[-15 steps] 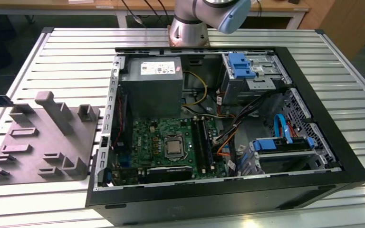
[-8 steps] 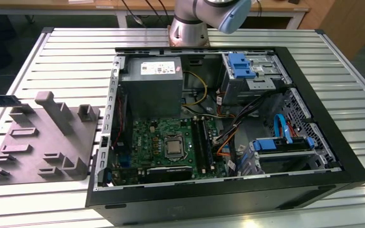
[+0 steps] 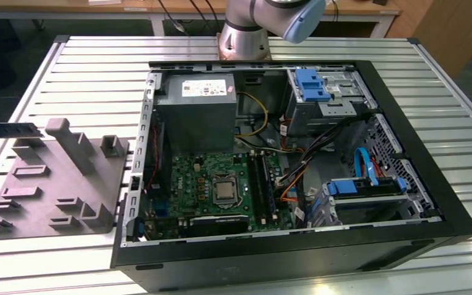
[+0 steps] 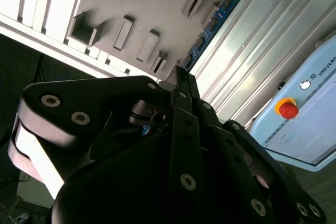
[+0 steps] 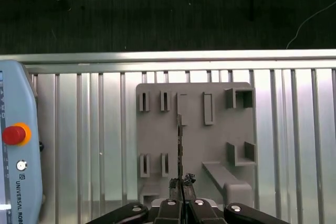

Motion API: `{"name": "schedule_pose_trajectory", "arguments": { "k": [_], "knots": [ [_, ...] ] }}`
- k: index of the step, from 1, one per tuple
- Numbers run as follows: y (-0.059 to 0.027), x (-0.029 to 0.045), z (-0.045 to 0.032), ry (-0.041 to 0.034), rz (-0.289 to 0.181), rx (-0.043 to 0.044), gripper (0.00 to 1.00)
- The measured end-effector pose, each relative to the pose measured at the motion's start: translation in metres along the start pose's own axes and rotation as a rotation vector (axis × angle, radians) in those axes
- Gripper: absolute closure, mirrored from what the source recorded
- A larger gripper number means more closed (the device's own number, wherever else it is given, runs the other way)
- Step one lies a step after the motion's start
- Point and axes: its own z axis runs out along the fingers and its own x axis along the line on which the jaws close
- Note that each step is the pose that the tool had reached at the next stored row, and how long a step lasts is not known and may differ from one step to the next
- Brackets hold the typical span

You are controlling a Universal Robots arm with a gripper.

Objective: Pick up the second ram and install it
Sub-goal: 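Pick up the second ram and move it above second insertion slot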

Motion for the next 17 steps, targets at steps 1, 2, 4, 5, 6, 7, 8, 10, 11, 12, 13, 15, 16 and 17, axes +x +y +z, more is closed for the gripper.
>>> {"name": "schedule_pose_trajectory", "arguments": {
  "k": [1,2,4,5,6,7,8,10,11,12,13,15,16,17],
  "knots": [
    [-0.0019,-0.0001,0.0000,-0.0001,0.000,0.0000,0.88],
    [-0.0037,-0.0002,-0.0001,-0.0003,0.000,0.0000,0.88],
    [-0.0075,-0.0004,-0.0003,-0.0004,0.000,-0.0001,0.88],
    [-0.0092,-0.0006,-0.0003,-0.0005,0.000,0.0000,0.88],
    [-0.0108,-0.0007,-0.0004,-0.0004,0.000,0.0000,0.88],
    [-0.0122,-0.0008,-0.0004,-0.0005,0.000,0.0000,0.88],
    [-0.0133,-0.0010,-0.0004,-0.0005,0.000,0.0000,0.88],
    [-0.0151,-0.0014,-0.0005,-0.0005,0.000,0.0000,0.88],
    [-0.0160,-0.0017,-0.0005,-0.0005,0.000,0.0000,0.88],
    [-0.0168,-0.0019,-0.0005,-0.0005,0.000,0.0000,0.88],
    [-0.0177,-0.0022,-0.0006,-0.0004,0.000,-0.0001,0.88],
    [-0.0196,-0.0028,-0.0007,-0.0005,0.000,0.0000,0.88],
    [-0.0207,-0.0032,-0.0007,-0.0004,0.000,-0.0001,0.88],
    [-0.0218,-0.0035,-0.0007,-0.0005,0.000,0.0000,0.88]
  ]
}}
